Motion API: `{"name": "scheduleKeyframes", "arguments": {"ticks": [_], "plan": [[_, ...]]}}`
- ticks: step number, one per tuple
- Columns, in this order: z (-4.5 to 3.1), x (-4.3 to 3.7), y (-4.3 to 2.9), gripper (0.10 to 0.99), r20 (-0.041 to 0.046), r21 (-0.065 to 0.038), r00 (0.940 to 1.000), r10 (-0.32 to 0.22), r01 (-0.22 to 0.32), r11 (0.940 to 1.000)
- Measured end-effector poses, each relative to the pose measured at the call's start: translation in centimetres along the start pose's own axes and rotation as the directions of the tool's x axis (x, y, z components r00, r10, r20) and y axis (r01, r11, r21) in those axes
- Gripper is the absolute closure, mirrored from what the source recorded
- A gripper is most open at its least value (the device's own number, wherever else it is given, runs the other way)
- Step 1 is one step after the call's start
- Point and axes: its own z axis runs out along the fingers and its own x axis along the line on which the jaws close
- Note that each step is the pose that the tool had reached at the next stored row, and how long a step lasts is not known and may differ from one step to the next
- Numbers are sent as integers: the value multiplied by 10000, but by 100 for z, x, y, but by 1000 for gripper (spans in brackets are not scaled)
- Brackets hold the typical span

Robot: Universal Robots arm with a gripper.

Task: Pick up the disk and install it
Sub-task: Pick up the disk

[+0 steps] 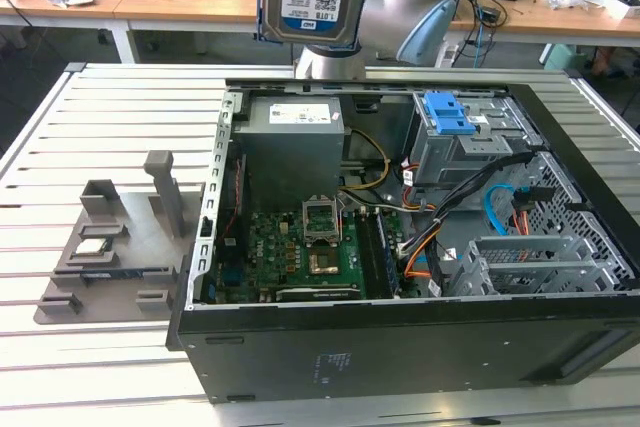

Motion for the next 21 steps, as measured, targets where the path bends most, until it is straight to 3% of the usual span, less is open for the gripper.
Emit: {"name": "scheduleKeyframes", "arguments": {"ticks": [3, 9, 10, 11, 12, 13, 15, 21], "plan": [[-6, -2, -126, 722, 0, 0, 10000, 0, 0, 10000], [-13, -4, -293, 722, 1, 0, 10000, 0, 0, 10000], [-15, -5, -339, 722, 0, 0, 10000, 0, 0, 10000], [-19, -6, -432, 722, 0, 0, 10000, -1, 1, 10000], [-25, -8, -591, 722, 1, 1, 10000, 2, -2, 10000], [-30, -10, -699, 722, 1, 0, 10000, 2, -2, 10000], [-34, -11, -795, 722, 1, 0, 10000, 1, -1, 10000], [-42, -13, -962, 722, 0, 0, 10000, 0, 0, 10000]]}}
